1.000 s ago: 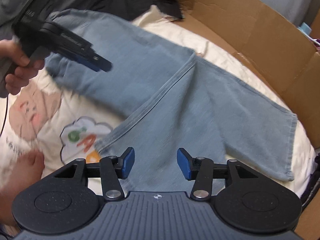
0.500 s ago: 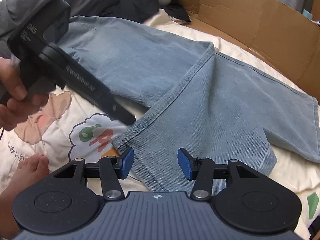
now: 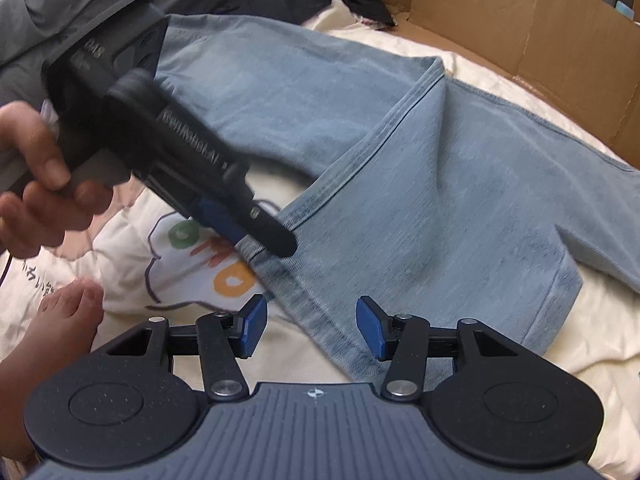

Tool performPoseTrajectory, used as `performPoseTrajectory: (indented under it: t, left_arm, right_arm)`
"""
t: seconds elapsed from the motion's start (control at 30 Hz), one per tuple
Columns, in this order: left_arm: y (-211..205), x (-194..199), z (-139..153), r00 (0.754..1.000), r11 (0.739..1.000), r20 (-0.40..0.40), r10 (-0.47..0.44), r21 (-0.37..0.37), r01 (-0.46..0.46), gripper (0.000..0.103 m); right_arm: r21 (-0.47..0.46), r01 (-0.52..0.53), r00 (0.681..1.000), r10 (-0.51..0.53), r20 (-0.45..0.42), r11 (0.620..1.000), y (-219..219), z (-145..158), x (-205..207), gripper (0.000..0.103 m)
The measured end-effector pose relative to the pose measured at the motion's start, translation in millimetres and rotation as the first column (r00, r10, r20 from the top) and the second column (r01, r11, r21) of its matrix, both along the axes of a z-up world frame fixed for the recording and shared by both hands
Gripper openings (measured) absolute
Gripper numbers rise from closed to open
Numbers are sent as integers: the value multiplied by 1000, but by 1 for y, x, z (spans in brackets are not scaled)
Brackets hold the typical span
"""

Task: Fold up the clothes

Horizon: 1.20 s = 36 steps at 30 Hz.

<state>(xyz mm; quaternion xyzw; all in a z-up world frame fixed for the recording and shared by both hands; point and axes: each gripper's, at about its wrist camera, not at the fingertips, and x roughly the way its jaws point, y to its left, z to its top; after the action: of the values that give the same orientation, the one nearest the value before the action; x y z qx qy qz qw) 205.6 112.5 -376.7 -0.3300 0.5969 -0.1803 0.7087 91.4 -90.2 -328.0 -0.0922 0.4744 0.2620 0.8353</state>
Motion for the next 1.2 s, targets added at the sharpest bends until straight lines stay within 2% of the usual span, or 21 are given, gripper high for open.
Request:
performPoseTrajectory:
  t: [0.07,0.17,0.23,0.3,0.43,0.63,0.7,0.73,0.77,0.8,0.87,0.93,0.97,1.0,1.2]
  left_arm:
    - [2,-1,0,1000,1000,-5,9,-24,-9,42]
    - [10,-8,-2,999,996,-28,32,-83,-34,32]
    - [9,-10,-9,997,993,-63,41,-110,-48,12]
    - [9,-12,-10,996,989,-76,55,-131,-65,11]
    - [8,-11,1,995,976,-52,83,-198,-91,11]
    - [0,-2,26,997,966,-5,72,-248,-71,11]
    - [-3,1,35,998,963,19,64,-262,-57,11]
    - [-5,3,40,998,965,36,56,-259,-45,11]
    - [-8,5,45,997,968,56,45,-249,-29,11]
    - [-10,6,49,997,972,75,35,-233,-17,12]
    - [-9,9,56,994,977,102,28,-212,-5,21]
    - [-7,10,63,991,983,132,31,-181,-7,53]
    - [-6,11,67,988,988,152,34,-153,-11,60]
    - [-5,12,71,985,992,169,37,-127,-15,64]
    - [12,14,68,982,996,167,84,-23,-81,67]
  right_arm:
    - [3,-8,1000,8,-3,1000,2,-1,-1,57]
    - [8,-13,1000,13,2,1000,6,-1,0,57]
    - [5,-17,1000,17,3,1000,10,-2,2,57]
    - [-11,-10,1000,10,13,1000,13,-3,3,57]
    - [-14,-22,999,22,29,1000,20,-1,7,57]
    - [-110,-19,993,31,110,994,28,2,10,56]
    - [-136,-21,992,38,123,990,25,3,12,45]
    - [-151,-20,990,40,133,988,24,4,13,26]
    - [-163,-18,989,42,143,986,22,4,14,16]
    - [-160,-9,988,33,148,987,17,7,16,13]
    - [-149,21,988,2,153,989,6,14,22,7]
    - [-134,60,987,-39,154,989,-7,21,29,5]
    - [-127,78,986,-57,158,989,-13,24,32,5]
    - [-122,91,984,-70,165,988,-19,28,35,5]
    - [-126,125,975,-98,199,984,-38,41,52,5]
